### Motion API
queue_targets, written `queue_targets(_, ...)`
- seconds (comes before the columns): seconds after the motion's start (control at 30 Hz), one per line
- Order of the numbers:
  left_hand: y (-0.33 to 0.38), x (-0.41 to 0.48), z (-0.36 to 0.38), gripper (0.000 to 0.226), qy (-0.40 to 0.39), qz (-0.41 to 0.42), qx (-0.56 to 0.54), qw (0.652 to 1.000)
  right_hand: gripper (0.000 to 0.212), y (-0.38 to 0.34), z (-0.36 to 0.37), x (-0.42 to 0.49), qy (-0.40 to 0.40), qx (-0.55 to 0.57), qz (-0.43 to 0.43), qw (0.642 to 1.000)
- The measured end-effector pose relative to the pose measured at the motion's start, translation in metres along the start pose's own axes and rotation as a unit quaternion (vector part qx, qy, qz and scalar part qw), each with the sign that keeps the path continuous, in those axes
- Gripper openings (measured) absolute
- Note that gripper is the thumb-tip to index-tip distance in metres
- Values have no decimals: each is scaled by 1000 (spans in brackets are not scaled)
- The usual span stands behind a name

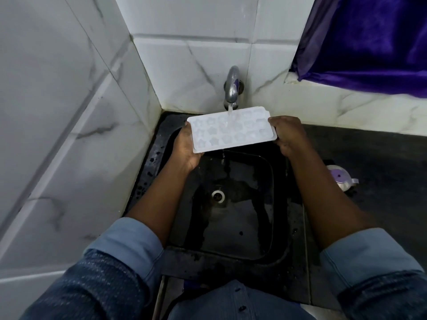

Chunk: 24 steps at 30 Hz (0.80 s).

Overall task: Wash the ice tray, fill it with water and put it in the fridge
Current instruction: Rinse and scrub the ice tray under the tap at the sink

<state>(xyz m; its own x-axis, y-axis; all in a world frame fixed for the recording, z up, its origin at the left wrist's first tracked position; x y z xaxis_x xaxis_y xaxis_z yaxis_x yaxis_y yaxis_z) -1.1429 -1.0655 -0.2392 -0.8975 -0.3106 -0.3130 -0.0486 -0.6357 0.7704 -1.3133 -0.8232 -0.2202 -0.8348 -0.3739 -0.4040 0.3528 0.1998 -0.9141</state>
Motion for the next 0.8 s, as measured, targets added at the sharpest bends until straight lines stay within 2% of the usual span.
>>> queue_targets(0.1,2,-1,-13,60,1,3,-14,1000,29,1,15,1,-12,-1,4,1000)
queue_targets(0.17,4,-3,-22,59,5,6,-19,1000,31,1,25,2,-18,3,1,1000)
queue_targets(0.33,8,-11,-50,55,33,10,-22,999,12,4,52,4,-52,2,13,999)
queue_targets(0.5,13,-22,-75,53,71,13,-24,997,22,7,76,7,-70,7,9,998)
queue_targets(0.67,17,-35,-91,57,78,24,-39,996,11,14,98,7,-91,-5,14,996)
queue_targets(0.8,16,-47,-98,57,74,27,-45,996,18,23,108,3,-98,-4,18,995)
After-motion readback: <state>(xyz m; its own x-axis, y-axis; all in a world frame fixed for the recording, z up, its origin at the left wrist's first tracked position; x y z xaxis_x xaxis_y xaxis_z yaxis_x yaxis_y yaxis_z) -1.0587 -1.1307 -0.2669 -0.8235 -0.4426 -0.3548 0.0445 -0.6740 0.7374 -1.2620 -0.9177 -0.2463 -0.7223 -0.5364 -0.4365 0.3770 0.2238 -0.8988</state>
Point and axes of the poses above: each hand's wrist, its own x-axis towards the middle knuckle, its own z-axis out of the palm, y = z × x, the point moved 10 cm from there along x, towards the middle knuckle, and after that the axes turned 14 degrees about -y, right-handed, at the moved point
